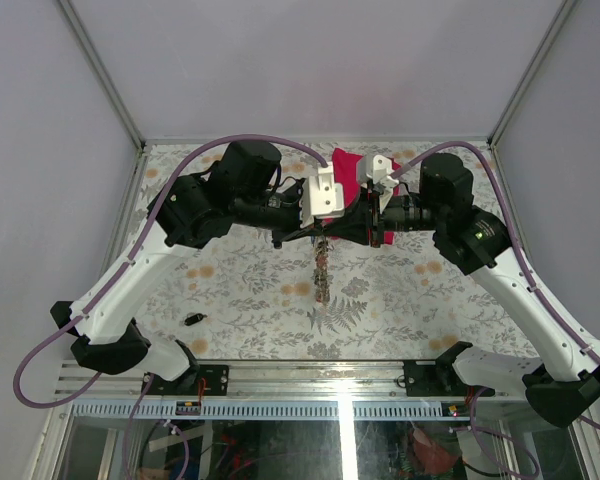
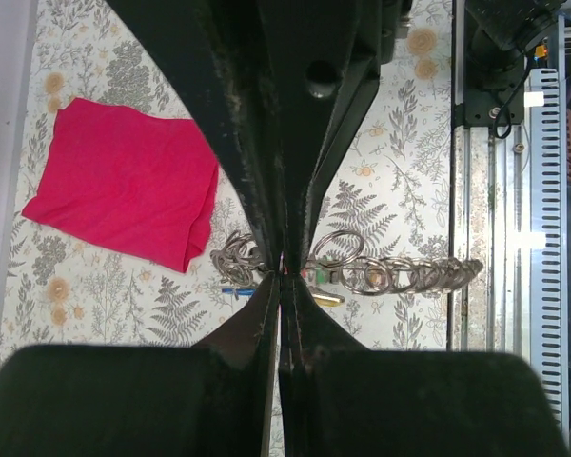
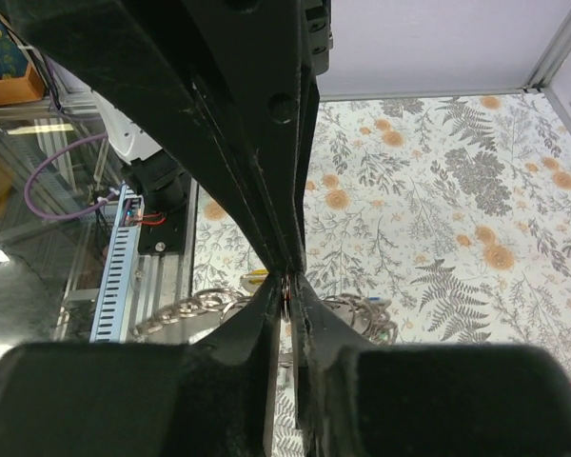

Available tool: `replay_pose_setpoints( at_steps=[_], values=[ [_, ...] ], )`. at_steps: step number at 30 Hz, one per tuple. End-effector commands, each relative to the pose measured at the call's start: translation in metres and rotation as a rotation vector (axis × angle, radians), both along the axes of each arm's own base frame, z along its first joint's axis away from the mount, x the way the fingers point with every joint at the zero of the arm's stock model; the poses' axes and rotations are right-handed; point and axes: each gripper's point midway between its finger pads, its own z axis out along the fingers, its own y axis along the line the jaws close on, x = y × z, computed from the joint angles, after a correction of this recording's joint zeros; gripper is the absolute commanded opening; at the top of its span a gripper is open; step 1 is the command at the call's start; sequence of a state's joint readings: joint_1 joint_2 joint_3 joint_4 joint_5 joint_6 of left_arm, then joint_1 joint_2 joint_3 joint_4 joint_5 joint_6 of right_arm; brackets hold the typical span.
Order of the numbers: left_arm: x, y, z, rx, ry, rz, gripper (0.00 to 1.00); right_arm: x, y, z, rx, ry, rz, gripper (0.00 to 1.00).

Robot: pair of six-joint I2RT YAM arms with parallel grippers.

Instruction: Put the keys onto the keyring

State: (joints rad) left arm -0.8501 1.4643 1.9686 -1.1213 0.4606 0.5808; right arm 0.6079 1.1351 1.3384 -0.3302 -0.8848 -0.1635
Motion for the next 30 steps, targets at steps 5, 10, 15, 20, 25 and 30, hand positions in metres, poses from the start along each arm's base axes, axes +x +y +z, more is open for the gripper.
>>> replay_pose_setpoints(
  at_steps=[5, 10, 15, 20, 25, 30],
  values=[
    [0.002, -0.003, 0.023, -0.061, -0.074, -0.011, 0.00, 0.002, 0.001, 0.009, 0.010, -0.043, -0.005, 0.00],
    [0.000, -0.001, 0.027, -0.091, -0.099, -0.010, 0.12, -0.004, -0.002, 0.023, 0.057, -0.090, -0.002, 0.00],
    [-0.004, 0.001, 0.030, -0.121, -0.110, -0.011, 0.21, -0.012, -0.005, 0.035, 0.095, -0.120, 0.010, 0.00],
    [-0.006, 0.001, 0.027, -0.124, -0.096, -0.015, 0.27, -0.020, -0.009, 0.050, 0.134, -0.148, 0.022, 0.00],
    [-0.007, 0.001, 0.025, -0.134, -0.099, -0.016, 0.28, -0.028, -0.011, 0.062, 0.173, -0.169, 0.033, 0.00],
    [-0.009, -0.002, 0.026, -0.145, -0.095, -0.031, 0.29, -0.030, -0.012, 0.067, 0.185, -0.174, 0.035, 0.00]
  ],
)
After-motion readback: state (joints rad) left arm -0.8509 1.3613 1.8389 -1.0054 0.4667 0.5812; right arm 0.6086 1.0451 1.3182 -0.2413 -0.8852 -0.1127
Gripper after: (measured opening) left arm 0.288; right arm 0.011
